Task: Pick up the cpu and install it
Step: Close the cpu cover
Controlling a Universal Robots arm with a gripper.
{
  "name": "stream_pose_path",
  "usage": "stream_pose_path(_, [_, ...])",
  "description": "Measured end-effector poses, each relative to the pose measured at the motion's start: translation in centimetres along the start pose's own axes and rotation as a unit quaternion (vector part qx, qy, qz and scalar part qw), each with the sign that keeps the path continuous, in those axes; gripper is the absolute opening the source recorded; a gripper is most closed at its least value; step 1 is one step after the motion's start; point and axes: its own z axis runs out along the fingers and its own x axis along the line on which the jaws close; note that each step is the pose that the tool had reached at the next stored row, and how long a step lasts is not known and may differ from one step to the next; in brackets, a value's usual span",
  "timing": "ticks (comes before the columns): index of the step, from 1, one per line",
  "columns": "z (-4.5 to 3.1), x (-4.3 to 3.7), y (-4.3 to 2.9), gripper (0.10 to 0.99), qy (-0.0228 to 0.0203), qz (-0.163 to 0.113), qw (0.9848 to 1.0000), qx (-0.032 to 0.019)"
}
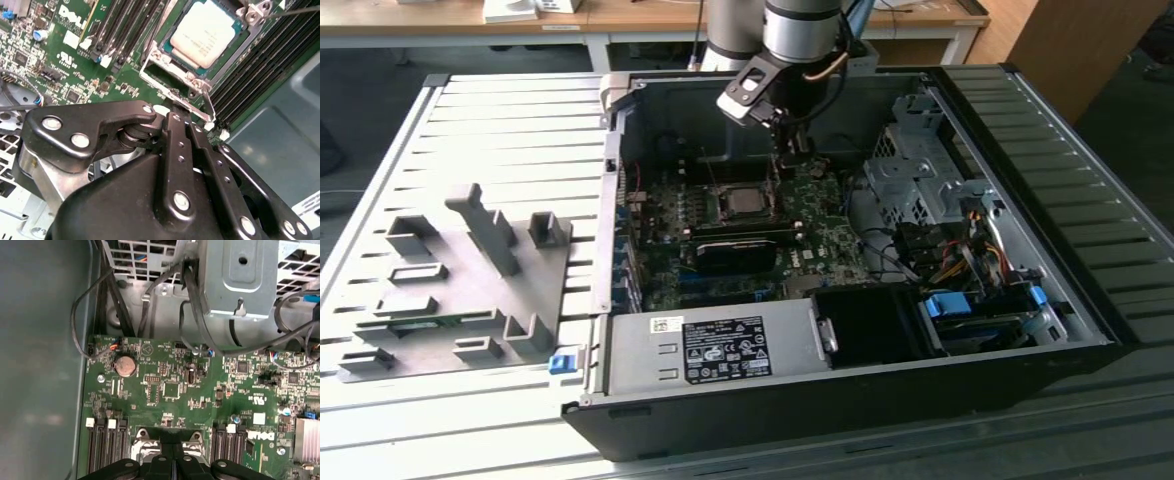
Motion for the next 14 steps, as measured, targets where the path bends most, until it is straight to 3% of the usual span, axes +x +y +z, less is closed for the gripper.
stream_pose_path(7, [0.22,0.06,-0.91,0.106,-0.0012,0.0,1.0,0.0001])
stream_pose_path(14, [0.43,0.14,-2.26,0.106,-0.0013,0.0,1.0,0.0001])
